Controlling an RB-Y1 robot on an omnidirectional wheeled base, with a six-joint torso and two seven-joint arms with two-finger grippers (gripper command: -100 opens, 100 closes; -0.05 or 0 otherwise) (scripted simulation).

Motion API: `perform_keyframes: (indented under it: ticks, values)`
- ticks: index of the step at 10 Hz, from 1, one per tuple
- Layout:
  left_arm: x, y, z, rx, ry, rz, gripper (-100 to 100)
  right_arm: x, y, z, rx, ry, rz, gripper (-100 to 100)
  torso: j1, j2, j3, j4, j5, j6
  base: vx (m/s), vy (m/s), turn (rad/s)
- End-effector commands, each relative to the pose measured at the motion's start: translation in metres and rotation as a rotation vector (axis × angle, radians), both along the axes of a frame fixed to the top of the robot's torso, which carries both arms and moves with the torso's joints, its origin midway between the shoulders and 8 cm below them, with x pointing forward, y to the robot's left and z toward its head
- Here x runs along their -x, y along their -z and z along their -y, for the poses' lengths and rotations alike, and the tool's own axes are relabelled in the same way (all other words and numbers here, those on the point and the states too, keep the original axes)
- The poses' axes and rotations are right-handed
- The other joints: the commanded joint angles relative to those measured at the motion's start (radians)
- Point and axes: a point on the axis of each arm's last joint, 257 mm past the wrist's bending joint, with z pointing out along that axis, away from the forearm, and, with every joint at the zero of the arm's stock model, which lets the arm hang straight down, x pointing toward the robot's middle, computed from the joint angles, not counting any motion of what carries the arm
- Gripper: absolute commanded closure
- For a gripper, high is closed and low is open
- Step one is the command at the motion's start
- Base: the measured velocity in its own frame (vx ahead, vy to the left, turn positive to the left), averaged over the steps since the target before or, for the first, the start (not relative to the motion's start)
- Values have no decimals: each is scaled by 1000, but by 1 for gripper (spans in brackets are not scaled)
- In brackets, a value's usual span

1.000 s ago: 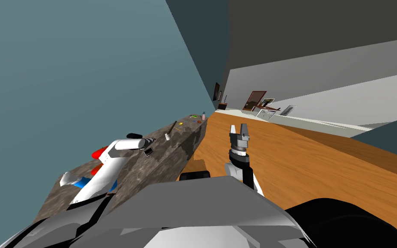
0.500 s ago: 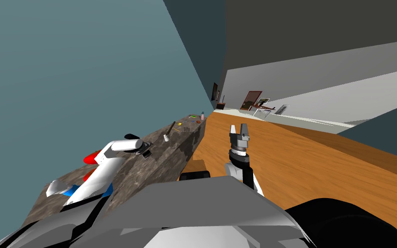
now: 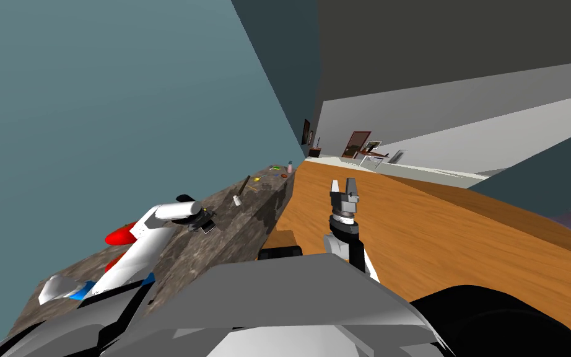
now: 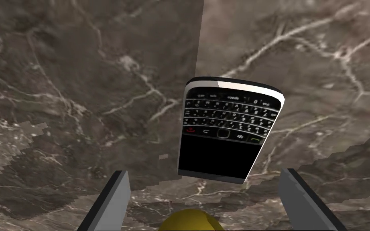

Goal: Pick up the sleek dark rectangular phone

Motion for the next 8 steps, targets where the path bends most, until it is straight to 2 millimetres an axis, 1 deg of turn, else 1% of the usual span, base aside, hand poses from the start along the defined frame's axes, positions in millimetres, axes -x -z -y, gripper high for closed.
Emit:
perform_keyframes:
  ticks: [1, 3, 4, 5, 6, 7, 8]
  values:
    - [15, 7, -1, 28, -22, -61, -100, 0, 0, 0, 0, 0, 0, 0, 0, 0, 0, 0, 0, 0, 25, 23, -85]
    - [32, 13, -1, 56, -42, -117, -100, 0, 0, 0, 0, 0, 0, 0, 0, -1, 0, 0, 0, 0, 29, 21, -81]
    - [37, 15, -1, 63, -48, -133, -100, 0, 0, 0, 0, 0, 0, 0, 0, -1, 0, 0, 0, 0, 18, 15, -53]
    - [34, 14, -2, 57, -43, -119, -100, 0, 0, 0, 0, 0, 0, 0, -1, 0, 0, 0, 0, 0, 6, 6, -10]
    - [36, 14, -2, 58, -44, -123, 0, 0, 0, 0, 0, 0, 0, 0, -1, 1, 0, 0, 0, 0, 0, 0, 0]
    - [36, 23, -1, 59, -49, -122, -100, 0, 0, 0, 0, 0, 0, 0, -2, 1, 1, 0, 0, 0, -1, 17, -25]
    - [36, 28, 0, 59, -51, -122, -100, 0, 0, 0, 0, 0, 0, 0, -1, 1, 1, 0, 0, 0, -6, 27, -37]
